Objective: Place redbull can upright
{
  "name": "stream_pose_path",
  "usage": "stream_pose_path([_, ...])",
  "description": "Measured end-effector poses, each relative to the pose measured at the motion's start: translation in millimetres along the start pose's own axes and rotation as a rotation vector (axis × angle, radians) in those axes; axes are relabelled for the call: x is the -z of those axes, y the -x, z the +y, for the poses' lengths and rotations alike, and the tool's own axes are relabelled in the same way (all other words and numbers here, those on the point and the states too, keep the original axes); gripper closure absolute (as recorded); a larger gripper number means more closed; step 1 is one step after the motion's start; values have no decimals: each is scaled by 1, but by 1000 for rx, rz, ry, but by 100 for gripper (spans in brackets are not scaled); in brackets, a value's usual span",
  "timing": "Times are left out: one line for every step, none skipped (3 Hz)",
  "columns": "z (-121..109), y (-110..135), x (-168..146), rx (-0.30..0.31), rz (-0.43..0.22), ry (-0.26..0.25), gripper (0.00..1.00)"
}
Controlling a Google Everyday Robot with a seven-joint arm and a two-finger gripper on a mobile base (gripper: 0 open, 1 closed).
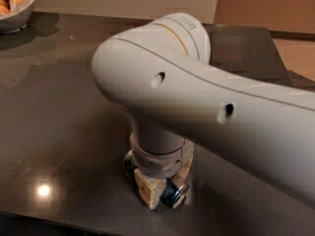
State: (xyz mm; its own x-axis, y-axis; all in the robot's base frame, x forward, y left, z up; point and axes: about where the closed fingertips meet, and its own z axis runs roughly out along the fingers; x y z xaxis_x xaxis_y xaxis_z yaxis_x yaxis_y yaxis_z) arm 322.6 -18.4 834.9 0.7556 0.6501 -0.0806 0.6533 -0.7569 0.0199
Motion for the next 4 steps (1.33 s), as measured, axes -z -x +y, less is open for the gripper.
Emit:
stream_pose_path([3, -4, 3, -41, -10, -9, 64])
stream_pose_path([4, -9, 14, -112, -22, -58, 88])
stream_pose_path([4, -17, 33, -218, -52, -182, 100])
stream_pose_path([-3, -26, 59, -326, -44, -311, 100])
